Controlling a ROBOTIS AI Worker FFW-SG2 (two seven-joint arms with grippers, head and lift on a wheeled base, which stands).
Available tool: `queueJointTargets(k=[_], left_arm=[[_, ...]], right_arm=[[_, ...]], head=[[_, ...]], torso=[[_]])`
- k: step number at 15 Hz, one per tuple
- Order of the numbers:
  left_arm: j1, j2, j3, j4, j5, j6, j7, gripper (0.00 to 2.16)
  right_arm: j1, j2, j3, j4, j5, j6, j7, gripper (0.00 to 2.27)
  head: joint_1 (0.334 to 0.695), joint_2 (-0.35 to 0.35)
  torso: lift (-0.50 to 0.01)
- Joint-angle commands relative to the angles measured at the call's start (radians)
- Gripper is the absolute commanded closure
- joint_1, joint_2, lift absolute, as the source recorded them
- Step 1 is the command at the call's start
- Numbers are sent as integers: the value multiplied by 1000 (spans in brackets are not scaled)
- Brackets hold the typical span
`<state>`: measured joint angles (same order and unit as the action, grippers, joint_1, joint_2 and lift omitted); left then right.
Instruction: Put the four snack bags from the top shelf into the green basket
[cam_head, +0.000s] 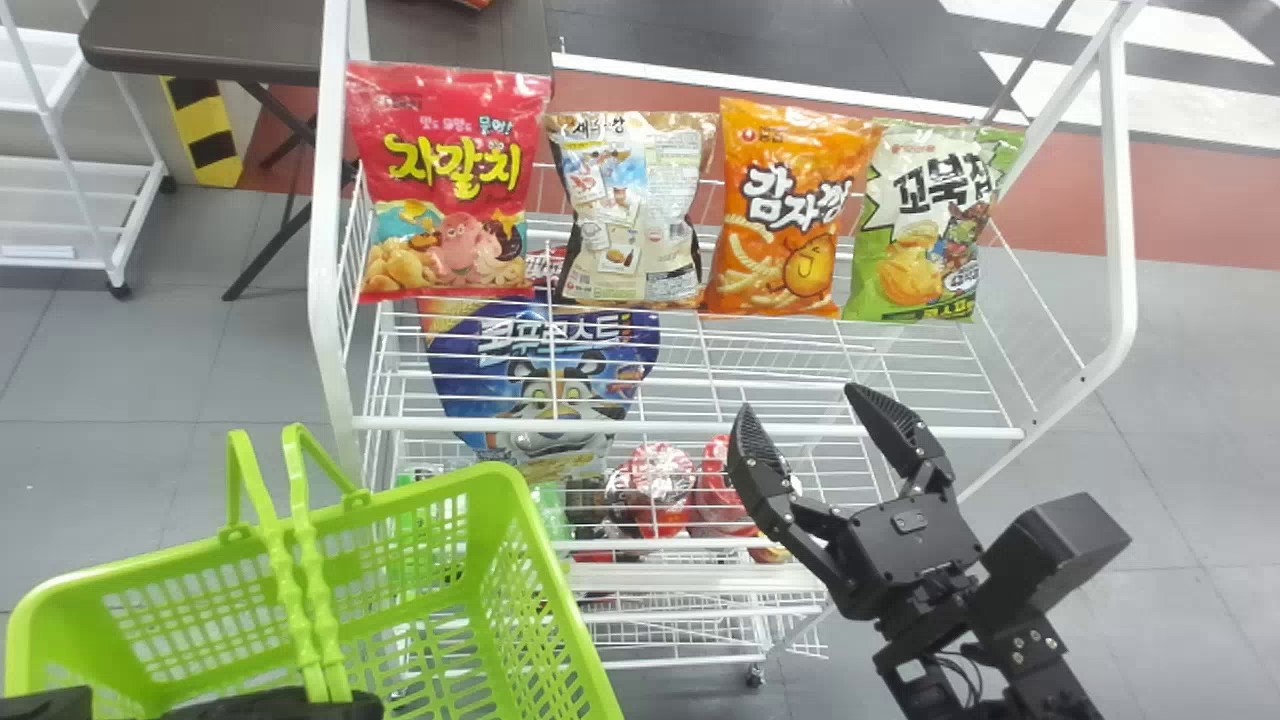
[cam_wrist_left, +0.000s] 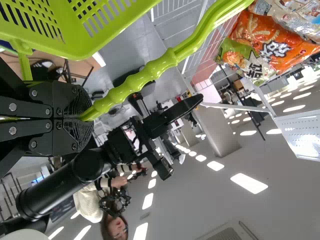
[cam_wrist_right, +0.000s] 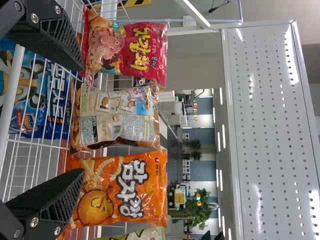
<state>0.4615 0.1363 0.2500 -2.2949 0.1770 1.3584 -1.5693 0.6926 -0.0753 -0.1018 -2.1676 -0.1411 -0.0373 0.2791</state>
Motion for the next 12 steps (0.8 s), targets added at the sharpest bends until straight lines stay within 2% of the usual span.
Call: queueJointTargets(k=[1,12], left_arm=[[2,-1,2,0,1,0,-11,2148],[5,-7,-1,-1,-1,-6,-11,2148]], right_arm=[[-2,0,2,0,0,0,0,100],[-65,5,47,9,18,92,-20,124]], head=[[695,-220],[695,-205]], torso=[[-6],[-6]])
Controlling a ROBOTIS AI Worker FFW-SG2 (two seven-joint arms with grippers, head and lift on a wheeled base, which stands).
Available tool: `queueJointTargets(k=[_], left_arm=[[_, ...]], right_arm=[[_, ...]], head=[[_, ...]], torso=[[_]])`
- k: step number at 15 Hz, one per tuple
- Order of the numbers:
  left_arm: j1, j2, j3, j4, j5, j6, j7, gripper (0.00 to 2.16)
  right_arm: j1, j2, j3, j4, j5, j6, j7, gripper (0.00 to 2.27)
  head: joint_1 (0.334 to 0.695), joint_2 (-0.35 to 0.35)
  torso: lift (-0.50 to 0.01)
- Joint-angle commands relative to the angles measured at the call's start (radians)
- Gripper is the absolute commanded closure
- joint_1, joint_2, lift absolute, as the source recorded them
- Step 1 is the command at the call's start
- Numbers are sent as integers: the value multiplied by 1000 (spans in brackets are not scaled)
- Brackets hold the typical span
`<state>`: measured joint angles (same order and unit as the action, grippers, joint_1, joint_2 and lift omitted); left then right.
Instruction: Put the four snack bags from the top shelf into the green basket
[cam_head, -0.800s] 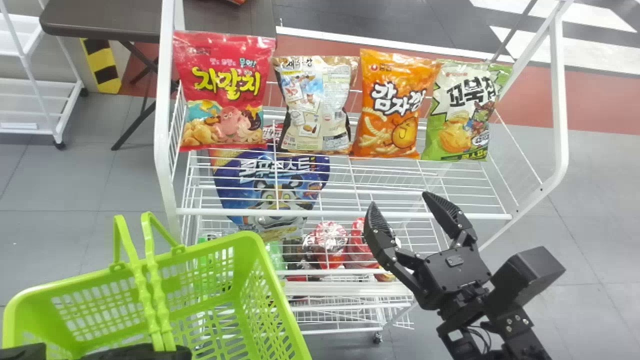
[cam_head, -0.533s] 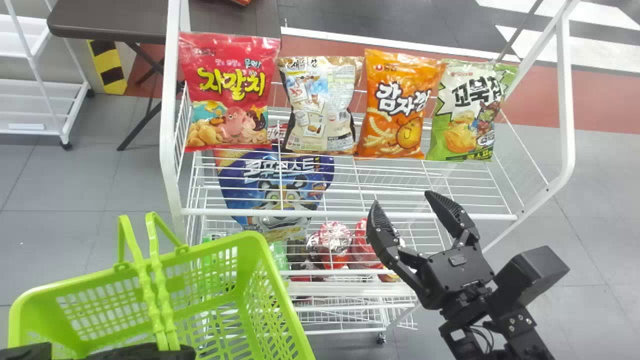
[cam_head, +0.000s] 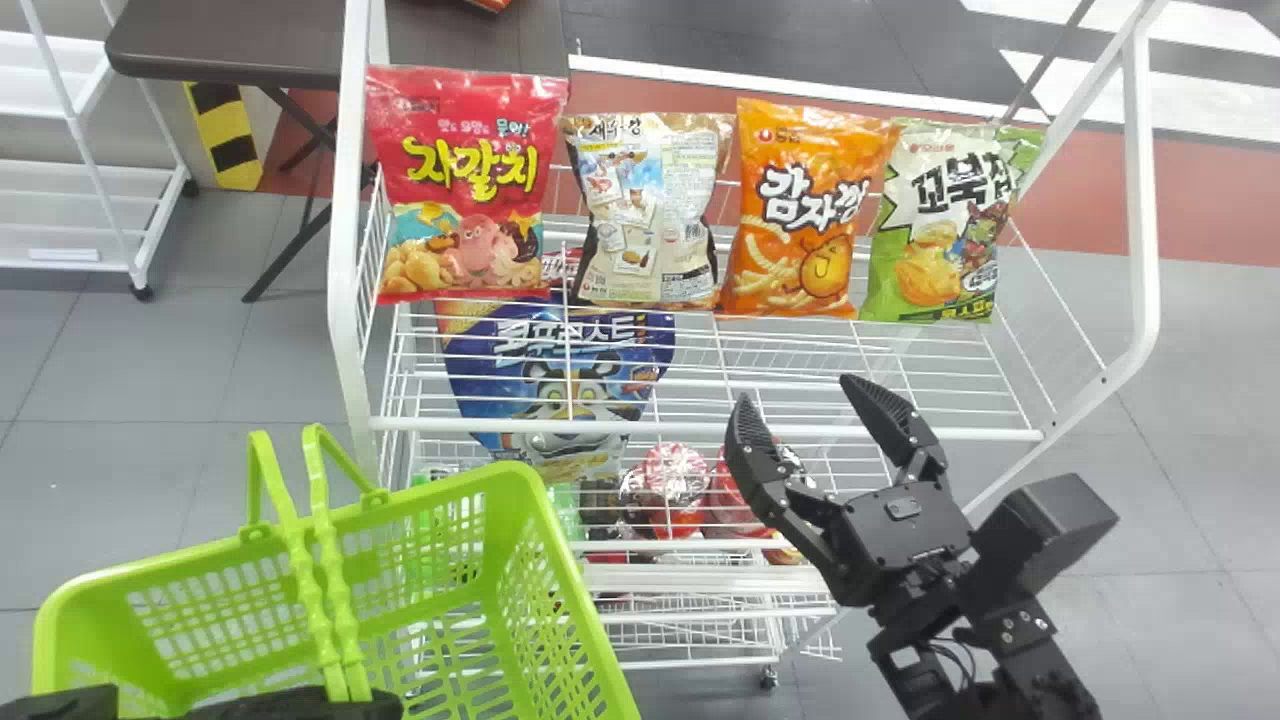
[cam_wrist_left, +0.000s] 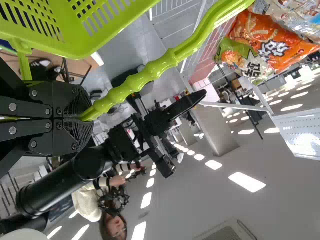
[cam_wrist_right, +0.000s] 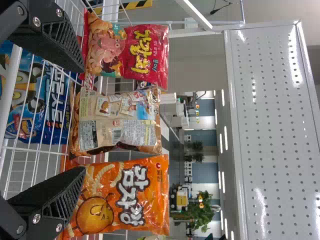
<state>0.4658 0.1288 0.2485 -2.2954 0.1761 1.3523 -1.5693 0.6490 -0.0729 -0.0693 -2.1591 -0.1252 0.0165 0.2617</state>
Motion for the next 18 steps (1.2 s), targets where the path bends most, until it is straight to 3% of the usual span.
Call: queueJointTargets(k=[1,6,8,12,15,18], left_arm=[[1,-1,-1,-1,0,0,-11,2148],[11,-3,-6,-1,0,-12,-11,2148],[13,-3,-5,-1,0,-15,-11,2148],[22,-1,-3,1,0,-28,-11,2148],[27,0,2,11,9,-64,-11,2148],[27,2,11,33,16,-86,-11,2148]], right_arm=[[-42,2,33,1,18,81,-9,124],[-279,4,195,70,98,336,-78,124],[-397,10,253,150,95,403,-102,124],[-606,70,341,374,95,400,-104,120],[-758,74,418,567,65,320,-174,117],[-898,74,447,795,64,201,-185,117]], head=[[695,-200],[695,-126],[695,-57],[695,33],[695,103],[695,145]], torso=[[-6],[-6],[-6],[-6],[-6],[-6]])
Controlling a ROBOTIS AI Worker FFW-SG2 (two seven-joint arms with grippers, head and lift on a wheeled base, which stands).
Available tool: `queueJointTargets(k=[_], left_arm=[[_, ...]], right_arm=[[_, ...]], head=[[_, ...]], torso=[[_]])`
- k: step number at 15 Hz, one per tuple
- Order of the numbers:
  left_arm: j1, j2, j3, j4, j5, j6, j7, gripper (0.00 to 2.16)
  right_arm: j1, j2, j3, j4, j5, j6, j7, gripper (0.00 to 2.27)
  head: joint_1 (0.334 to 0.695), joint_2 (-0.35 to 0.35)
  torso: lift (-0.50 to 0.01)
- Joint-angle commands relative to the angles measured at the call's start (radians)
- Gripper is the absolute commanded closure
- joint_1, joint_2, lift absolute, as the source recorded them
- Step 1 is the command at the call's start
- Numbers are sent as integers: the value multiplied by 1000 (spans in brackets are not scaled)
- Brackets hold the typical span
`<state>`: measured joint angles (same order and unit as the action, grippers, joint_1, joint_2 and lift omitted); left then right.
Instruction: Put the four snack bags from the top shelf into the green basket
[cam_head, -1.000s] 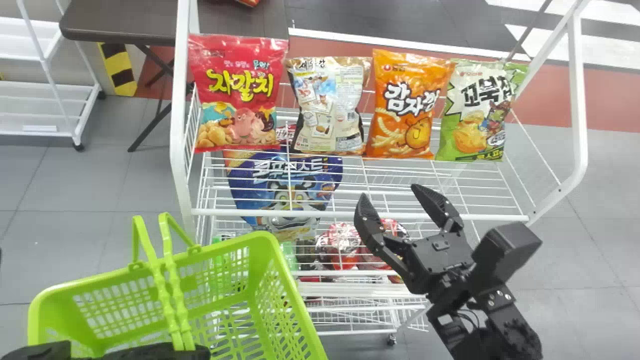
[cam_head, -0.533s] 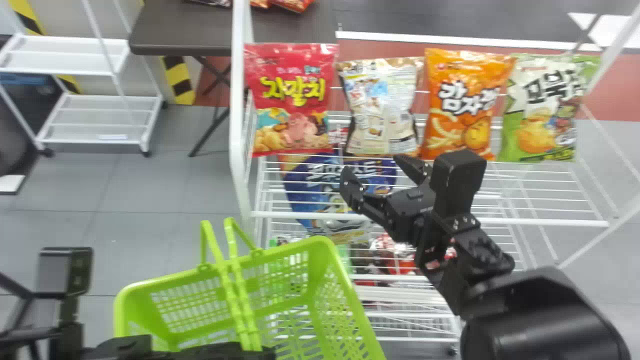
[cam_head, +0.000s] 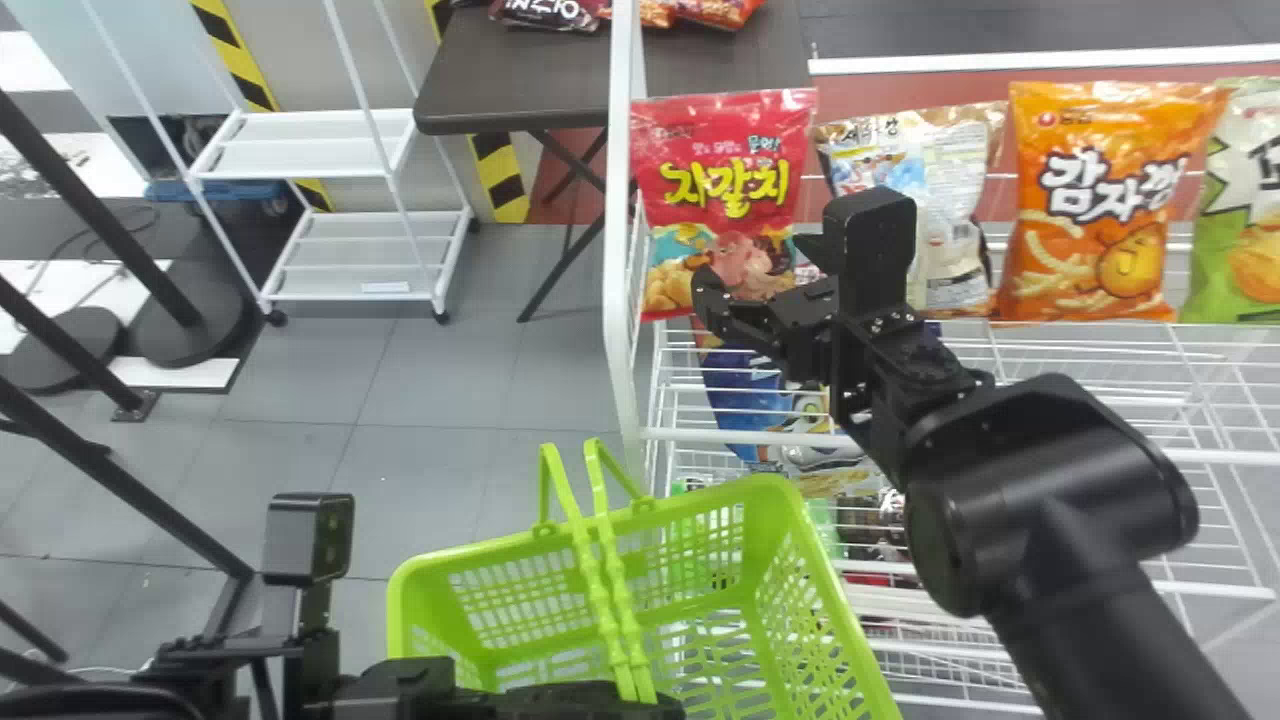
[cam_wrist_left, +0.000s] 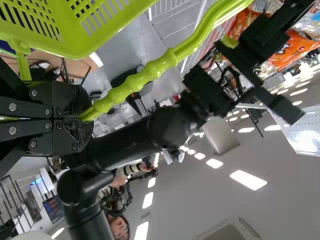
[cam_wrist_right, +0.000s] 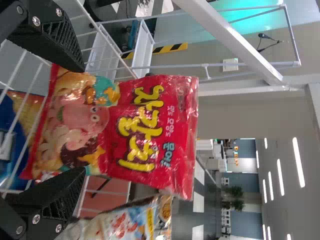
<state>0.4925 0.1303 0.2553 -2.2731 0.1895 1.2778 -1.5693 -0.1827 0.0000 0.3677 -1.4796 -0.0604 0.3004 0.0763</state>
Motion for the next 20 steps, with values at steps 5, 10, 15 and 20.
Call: queueJointTargets(k=[5,10,15,20], left_arm=[[0,2,25,37,27,-42,-11,2148],[-2,6,38,47,35,-48,-11,2148],[-2,9,52,49,48,-48,-11,2148],[-28,5,116,60,53,-64,-11,2148]], right_arm=[[-221,1,71,381,-21,-178,-1,458],[-244,1,99,421,-21,-151,42,2175],[-121,1,77,245,42,-139,31,2243],[85,1,-38,-140,45,89,37,2243]], head=[[695,141],[695,173],[695,189],[695,196]], torso=[[-6],[-6],[-6],[-6]])
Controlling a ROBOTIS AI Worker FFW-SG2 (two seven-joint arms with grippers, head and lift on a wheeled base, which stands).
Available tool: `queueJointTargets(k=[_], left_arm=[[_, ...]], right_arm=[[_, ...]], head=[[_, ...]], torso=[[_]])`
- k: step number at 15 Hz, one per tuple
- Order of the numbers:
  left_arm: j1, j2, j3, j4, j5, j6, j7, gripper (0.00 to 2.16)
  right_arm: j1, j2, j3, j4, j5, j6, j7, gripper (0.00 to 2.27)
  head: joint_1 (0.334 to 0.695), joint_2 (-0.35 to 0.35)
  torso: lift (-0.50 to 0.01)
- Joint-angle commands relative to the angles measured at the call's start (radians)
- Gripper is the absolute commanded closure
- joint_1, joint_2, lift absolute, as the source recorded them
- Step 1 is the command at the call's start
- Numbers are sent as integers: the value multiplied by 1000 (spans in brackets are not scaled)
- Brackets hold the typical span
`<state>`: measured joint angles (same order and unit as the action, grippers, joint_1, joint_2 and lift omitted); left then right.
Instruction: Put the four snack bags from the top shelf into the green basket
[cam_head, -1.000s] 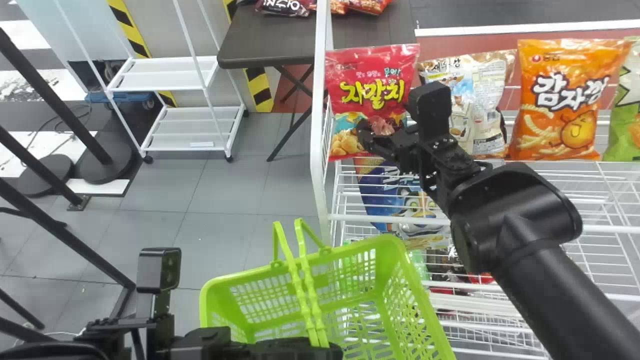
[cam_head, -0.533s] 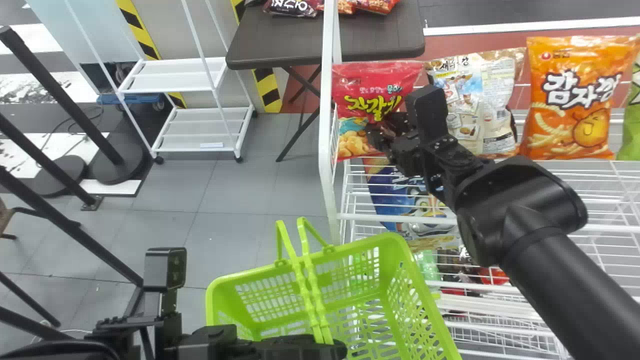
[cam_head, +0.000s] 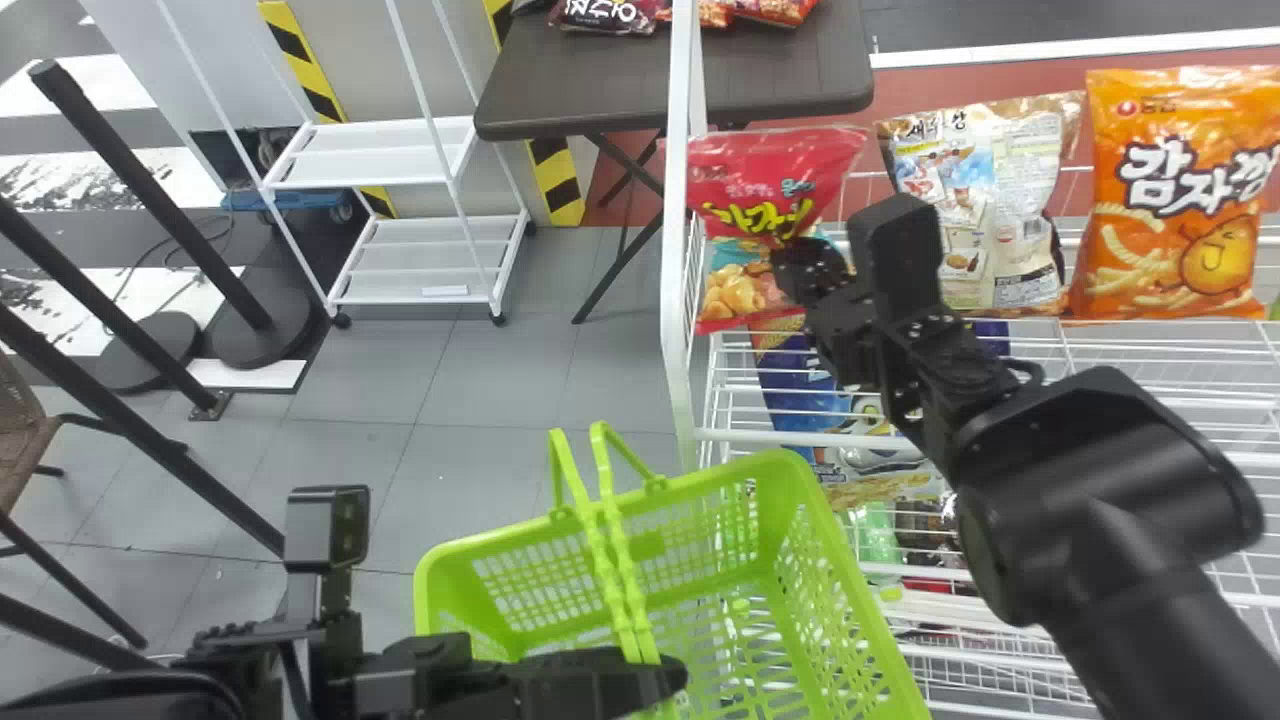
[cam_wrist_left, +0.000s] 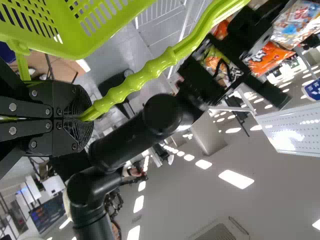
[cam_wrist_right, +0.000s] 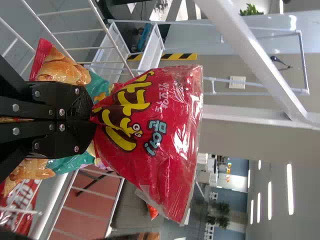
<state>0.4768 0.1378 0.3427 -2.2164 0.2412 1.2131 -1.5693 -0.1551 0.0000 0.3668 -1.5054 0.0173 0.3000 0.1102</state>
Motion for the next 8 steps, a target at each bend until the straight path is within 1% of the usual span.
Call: queueJointTargets(k=[1,3,4,6,7,8], left_arm=[[-18,-3,48,3,3,1,-11,2148],[-37,-4,71,15,4,1,-11,2148],[-47,-4,79,27,6,1,-11,2148],[-73,-4,79,57,3,4,-11,2148],[-80,-6,78,64,1,4,-11,2148],[-84,-6,75,64,0,4,-11,2148]], right_arm=[[97,1,-77,-197,-79,172,5,2243],[172,-5,-124,-351,-160,319,5,2243],[217,-28,-161,-434,-221,405,5,2243],[298,-61,-203,-602,-327,565,5,2243],[348,-72,-207,-685,-338,604,5,2243],[402,-75,-216,-774,-343,666,5,2243]], head=[[695,193],[695,186],[695,181],[695,173],[695,168],[695,166]], torso=[[-6],[-6],[-6],[-6],[-6],[-6]])
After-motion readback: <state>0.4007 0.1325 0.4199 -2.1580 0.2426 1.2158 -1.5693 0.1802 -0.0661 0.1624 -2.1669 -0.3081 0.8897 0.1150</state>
